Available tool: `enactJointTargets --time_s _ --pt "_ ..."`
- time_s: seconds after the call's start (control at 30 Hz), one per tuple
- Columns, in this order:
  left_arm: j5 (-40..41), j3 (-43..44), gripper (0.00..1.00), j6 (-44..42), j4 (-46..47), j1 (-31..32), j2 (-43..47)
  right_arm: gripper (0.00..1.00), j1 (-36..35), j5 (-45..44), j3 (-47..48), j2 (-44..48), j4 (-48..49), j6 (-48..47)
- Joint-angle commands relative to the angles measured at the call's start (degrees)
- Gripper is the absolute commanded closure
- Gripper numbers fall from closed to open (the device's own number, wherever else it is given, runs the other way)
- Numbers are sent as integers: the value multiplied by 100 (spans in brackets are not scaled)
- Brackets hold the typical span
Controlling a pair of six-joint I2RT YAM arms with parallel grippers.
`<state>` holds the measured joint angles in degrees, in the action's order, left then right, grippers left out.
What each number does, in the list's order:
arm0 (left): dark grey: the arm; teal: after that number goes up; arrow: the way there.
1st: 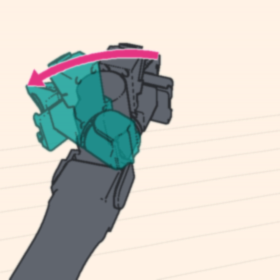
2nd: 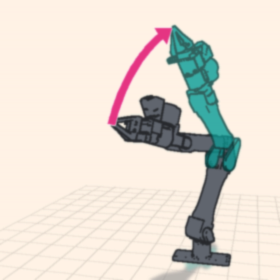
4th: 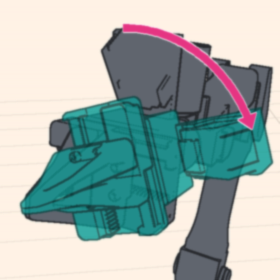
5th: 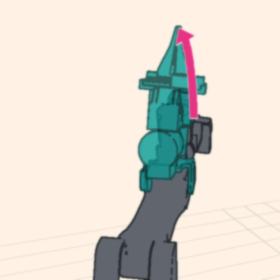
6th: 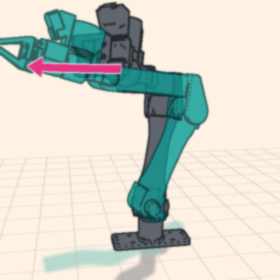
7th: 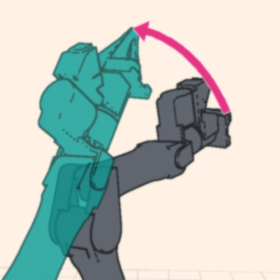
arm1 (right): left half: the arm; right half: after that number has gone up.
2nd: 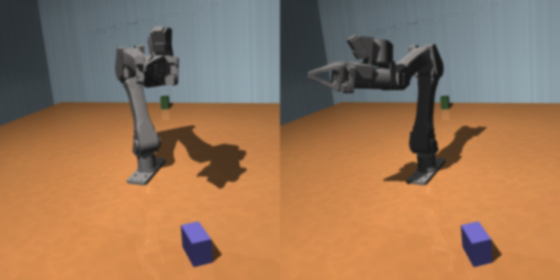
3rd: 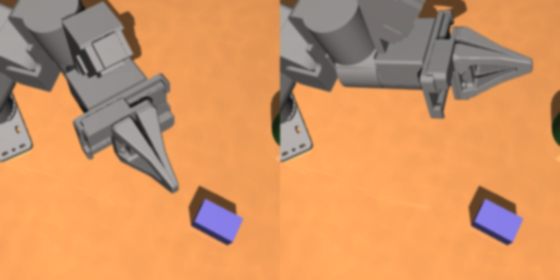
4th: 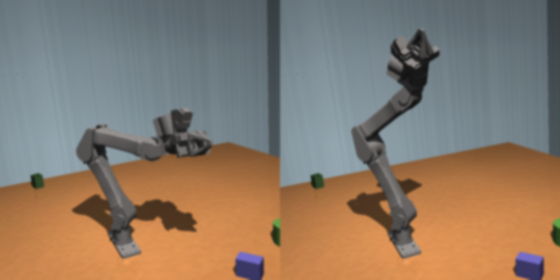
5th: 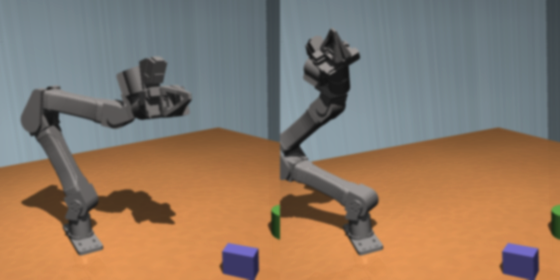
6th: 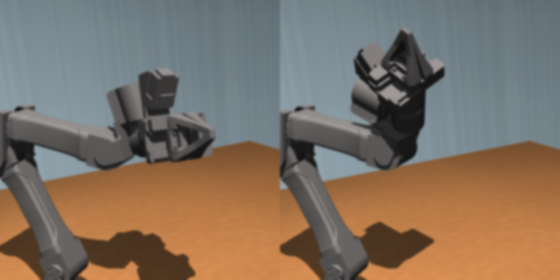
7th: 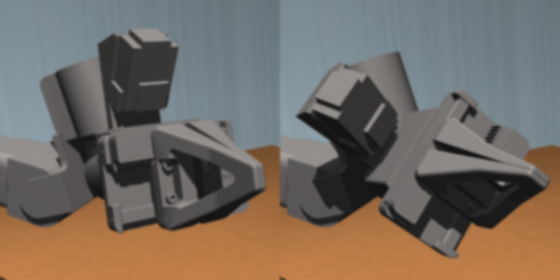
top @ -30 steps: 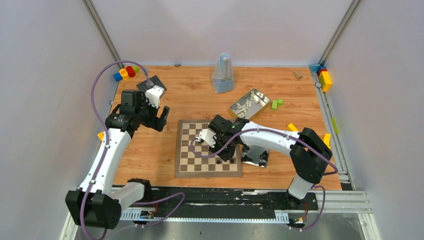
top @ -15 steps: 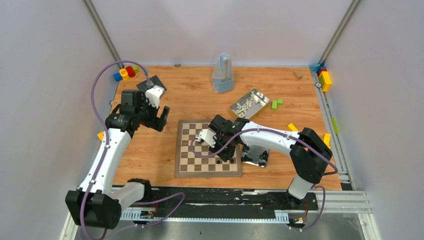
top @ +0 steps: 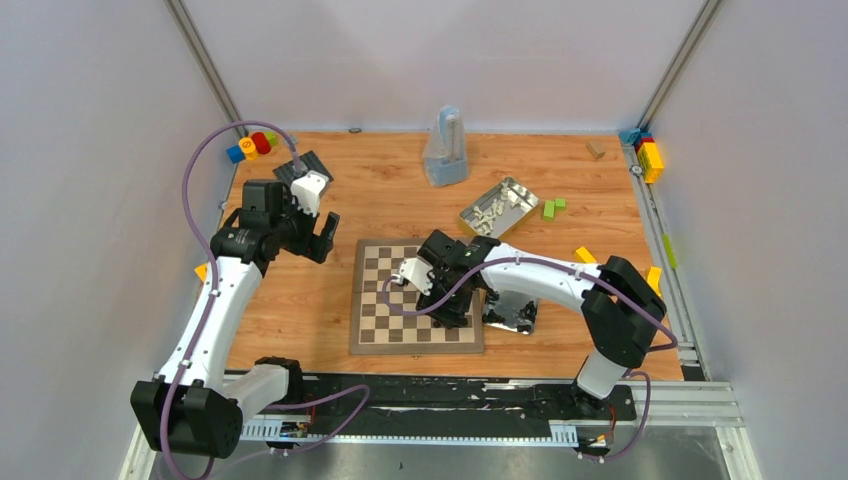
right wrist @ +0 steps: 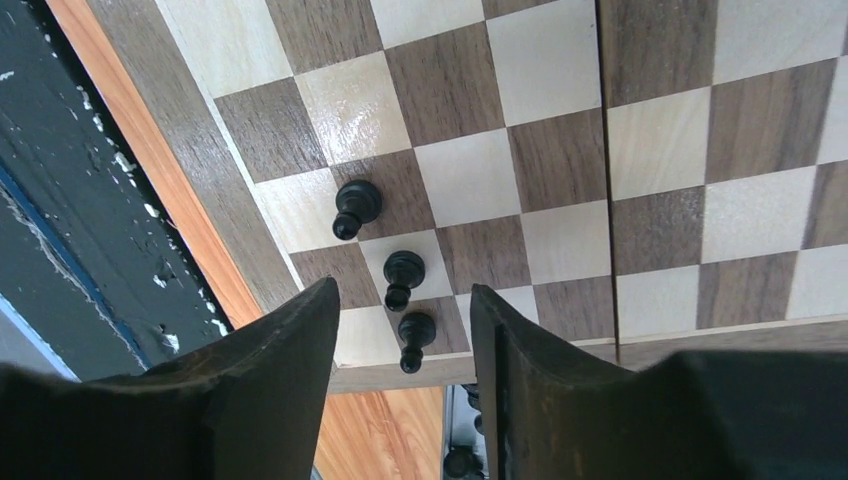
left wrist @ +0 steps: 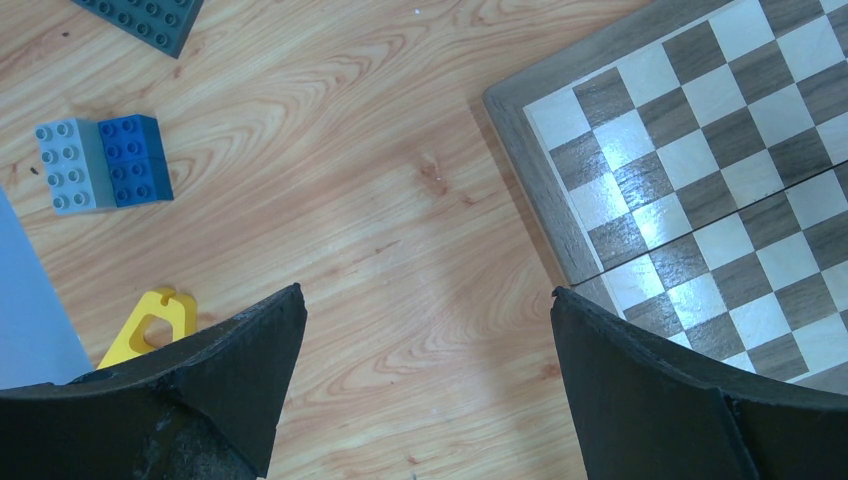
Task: Set up the chess pieces on the board
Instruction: Adjust the chess piece on the chessboard, then pick up the chess piece from the storage box.
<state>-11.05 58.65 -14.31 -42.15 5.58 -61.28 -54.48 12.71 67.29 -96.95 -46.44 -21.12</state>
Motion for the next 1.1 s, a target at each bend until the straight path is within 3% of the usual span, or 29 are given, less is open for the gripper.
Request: enactJointTargets --time_s 0.0,0.2,0.4,0.63,1.07 --pt "-77 75 0 -46 154 -28 136 46 55 -183 6 501 124 -27" --pt "-74 56 0 -52 162 -28 146 41 627 106 93 1026 156 39" --pt "-129 5 0 -69 180 -31 204 40 2101 422 -128 1453 275 269" --pt "-245 -21 0 -68 203 -31 197 47 3438 544 -505 1432 358 385" --pt "-326 -56 0 -90 191 -31 213 62 3857 -127 -1217 1368 548 192"
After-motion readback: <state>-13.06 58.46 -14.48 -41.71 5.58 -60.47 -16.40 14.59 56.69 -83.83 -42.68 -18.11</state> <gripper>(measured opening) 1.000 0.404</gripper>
